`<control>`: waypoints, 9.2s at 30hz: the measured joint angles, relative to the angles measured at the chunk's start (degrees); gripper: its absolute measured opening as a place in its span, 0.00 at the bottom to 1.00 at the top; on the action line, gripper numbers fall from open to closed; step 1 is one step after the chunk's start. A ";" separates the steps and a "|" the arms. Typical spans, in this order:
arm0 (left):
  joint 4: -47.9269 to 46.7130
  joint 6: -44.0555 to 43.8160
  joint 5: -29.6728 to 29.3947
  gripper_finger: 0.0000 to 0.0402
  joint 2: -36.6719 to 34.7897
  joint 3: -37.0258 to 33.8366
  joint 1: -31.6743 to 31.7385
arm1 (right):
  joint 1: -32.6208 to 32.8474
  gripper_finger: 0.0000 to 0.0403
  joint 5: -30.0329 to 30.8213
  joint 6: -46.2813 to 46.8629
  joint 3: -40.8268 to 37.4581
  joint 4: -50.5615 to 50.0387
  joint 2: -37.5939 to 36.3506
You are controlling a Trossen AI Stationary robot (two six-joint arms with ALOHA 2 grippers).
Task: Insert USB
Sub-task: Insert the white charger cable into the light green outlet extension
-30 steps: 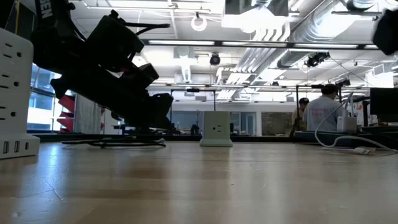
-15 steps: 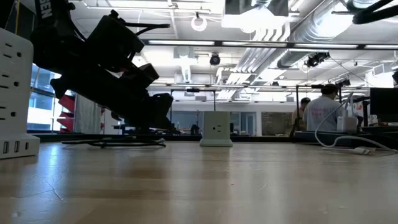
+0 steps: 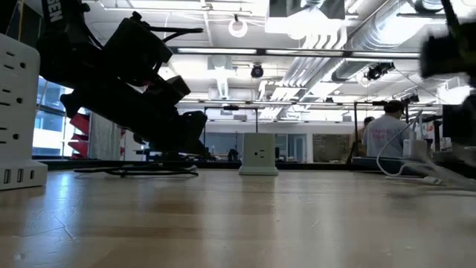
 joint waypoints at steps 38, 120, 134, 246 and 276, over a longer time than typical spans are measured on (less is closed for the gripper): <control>-16.83 9.03 38.11 0.35 -0.26 23.94 3.54 | -19.70 0.00 7.02 -59.79 -13.96 51.33 6.82; -38.42 9.14 38.18 0.00 -1.68 28.92 6.16 | -29.53 0.54 -6.70 -62.14 -13.85 45.95 -3.19; -38.79 13.26 41.12 0.00 -1.68 28.92 5.99 | -36.14 0.49 -16.76 -72.22 -5.46 40.14 2.01; -56.45 32.00 23.34 0.00 -5.97 31.45 0.02 | -42.92 0.02 -30.64 -66.15 2.24 46.99 17.38; -48.24 43.62 33.91 0.00 -5.97 31.43 -3.79 | -39.93 0.49 -53.99 -79.95 2.22 48.00 18.04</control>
